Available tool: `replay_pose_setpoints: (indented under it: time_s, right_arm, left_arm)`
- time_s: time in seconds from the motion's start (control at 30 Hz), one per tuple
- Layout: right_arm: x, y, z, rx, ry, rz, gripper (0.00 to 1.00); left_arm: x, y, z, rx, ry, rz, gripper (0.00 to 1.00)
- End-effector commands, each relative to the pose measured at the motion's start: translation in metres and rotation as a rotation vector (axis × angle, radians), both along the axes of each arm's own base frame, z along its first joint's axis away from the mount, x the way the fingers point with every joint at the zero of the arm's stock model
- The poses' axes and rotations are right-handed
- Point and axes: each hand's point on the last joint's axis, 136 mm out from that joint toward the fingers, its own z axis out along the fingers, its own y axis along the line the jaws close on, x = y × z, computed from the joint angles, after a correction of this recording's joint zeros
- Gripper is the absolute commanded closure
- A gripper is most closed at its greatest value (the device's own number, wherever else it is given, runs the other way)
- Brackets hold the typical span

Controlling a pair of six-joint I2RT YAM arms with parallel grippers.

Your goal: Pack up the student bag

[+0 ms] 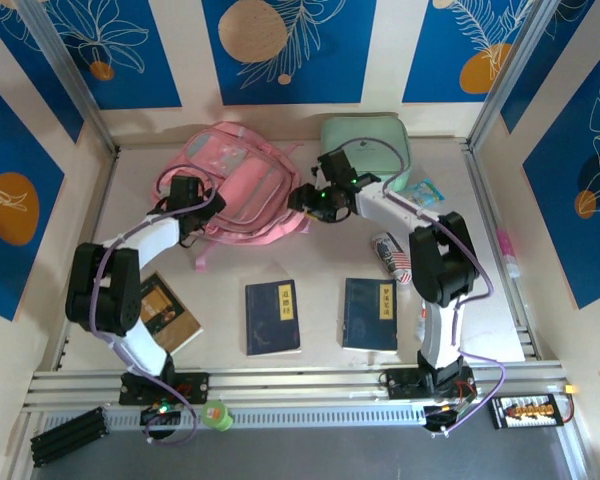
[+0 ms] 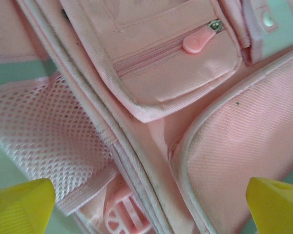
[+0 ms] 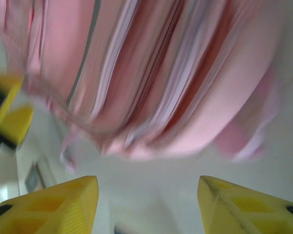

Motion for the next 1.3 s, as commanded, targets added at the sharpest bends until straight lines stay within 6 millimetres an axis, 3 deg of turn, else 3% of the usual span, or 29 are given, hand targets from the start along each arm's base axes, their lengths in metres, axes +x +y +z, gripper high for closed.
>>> replay_pose_setpoints:
  time_s: [0.0,0.1,0.23,0.33,0.73,1.1,1.27]
  right_arm:
    - [0.032,-0.008,-0.019,-0.014,0.026,-0.056,0.44]
    - [0.049,-0.008,-0.033,-0.032,0.053,-0.065,0.47]
    - [0.054,-0.008,-0.045,-0.053,0.08,-0.072,0.55]
    - [0.051,-0.008,-0.054,-0.06,0.121,-0.083,0.62]
    - [0.036,0.0,-0.083,-0.049,0.24,-0.066,0.66]
    - [0.004,-0.032,-0.091,-0.21,0.277,-0.186,0.67]
    - [0.006,-0.029,-0.099,-0.219,0.313,-0.189,0.69]
  left_arm:
    - [-0.018,-0.003,0.003,-0.047,0.023,-0.001,0.0]
    - [-0.025,-0.007,0.002,-0.079,0.031,-0.011,0.0]
    - [-0.028,-0.012,0.0,-0.098,0.045,-0.029,0.0]
    - [-0.028,-0.013,0.0,-0.103,0.048,-0.032,0.0]
    - [-0.017,-0.018,-0.011,-0.125,0.072,-0.034,0.0]
    - [-0.01,-0.02,-0.027,-0.12,0.109,-0.037,0.0]
    - [-0.006,-0.02,-0.03,-0.115,0.116,-0.038,0.0]
